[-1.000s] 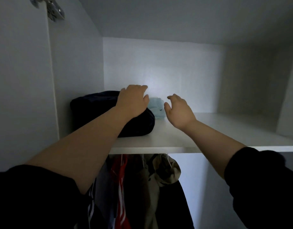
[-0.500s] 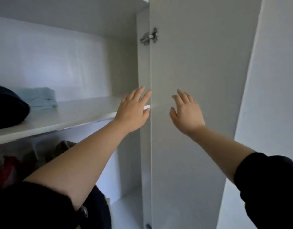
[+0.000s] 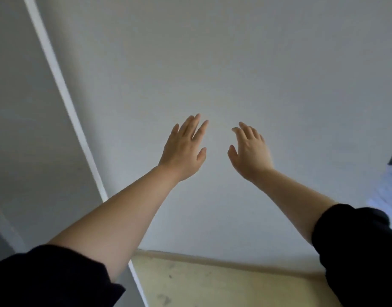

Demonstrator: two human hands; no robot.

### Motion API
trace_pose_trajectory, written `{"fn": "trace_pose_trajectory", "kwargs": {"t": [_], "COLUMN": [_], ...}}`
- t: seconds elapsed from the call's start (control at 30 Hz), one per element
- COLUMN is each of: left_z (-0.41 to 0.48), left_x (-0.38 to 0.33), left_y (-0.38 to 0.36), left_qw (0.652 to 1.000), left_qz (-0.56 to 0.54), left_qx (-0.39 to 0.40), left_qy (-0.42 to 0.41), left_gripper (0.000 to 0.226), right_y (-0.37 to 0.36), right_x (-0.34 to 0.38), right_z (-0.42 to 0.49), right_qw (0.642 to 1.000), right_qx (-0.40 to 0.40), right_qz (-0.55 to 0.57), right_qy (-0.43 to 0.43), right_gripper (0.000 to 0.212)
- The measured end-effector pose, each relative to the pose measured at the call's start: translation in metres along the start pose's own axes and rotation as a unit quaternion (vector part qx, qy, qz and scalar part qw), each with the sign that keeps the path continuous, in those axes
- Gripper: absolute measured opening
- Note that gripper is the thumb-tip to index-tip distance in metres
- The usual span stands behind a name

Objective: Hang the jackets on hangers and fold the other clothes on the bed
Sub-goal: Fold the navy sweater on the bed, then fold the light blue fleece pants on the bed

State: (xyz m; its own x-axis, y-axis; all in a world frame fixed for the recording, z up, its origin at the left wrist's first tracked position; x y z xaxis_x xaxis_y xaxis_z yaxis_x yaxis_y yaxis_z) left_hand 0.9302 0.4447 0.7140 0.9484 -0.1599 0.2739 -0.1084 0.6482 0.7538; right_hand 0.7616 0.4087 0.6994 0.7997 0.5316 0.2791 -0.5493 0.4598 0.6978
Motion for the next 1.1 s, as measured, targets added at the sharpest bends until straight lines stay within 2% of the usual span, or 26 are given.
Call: {"fn": "trace_pose_trajectory", "kwargs": {"t": [0.33, 0.37, 0.43, 0.67, 0.87, 1.1], "left_z": [0.156, 0.189, 0.208, 0.303, 0.319, 0.304], "left_x": [-0.23, -0.269, -0.294, -0.487, -0.62, -0.765], "left_y": [-0.165, -0.193, -0.213, -0.295, -0.337, -0.415], "left_qw": [0.987, 0.983, 0.981, 0.947, 0.928, 0.922], "left_qz": [-0.112, -0.125, -0.127, -0.169, -0.214, -0.229], "left_qx": [0.038, 0.047, 0.046, 0.09, 0.145, 0.237], "left_qy": [-0.109, -0.123, -0.138, -0.259, -0.266, -0.202], "left_gripper": [0.066, 0.066, 0.065, 0.067, 0.066, 0.069], "right_y": [0.024, 0.028, 0.028, 0.068, 0.09, 0.077], "right_x": [-0.287, -0.335, -0.367, -0.563, -0.687, -0.842], "right_z": [-0.03, -0.027, -0.026, -0.055, -0.126, -0.198], "right_qw": [0.978, 0.971, 0.967, 0.926, 0.892, 0.875], "right_qx": [-0.001, 0.004, 0.014, 0.028, 0.05, 0.119], "right_qz": [-0.079, -0.097, -0.103, -0.146, -0.137, -0.099], "right_qy": [-0.192, -0.218, -0.233, -0.348, -0.428, -0.459], "right_gripper": [0.053, 0.053, 0.053, 0.054, 0.052, 0.05]}}
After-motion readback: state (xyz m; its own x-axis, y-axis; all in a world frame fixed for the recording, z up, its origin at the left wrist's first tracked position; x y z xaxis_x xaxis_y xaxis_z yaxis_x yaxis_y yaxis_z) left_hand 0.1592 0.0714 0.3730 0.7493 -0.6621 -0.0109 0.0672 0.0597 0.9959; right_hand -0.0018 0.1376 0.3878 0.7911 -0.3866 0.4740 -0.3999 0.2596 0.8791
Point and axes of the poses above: each hand's wrist, its own z-axis towards the middle knuckle, its own y-axis out of the back of the hand, x = y × z, the point moved 4 cm from there along z, towards the middle knuckle, and after that the axes turned 8 degrees about z, right-handed, at the moved point
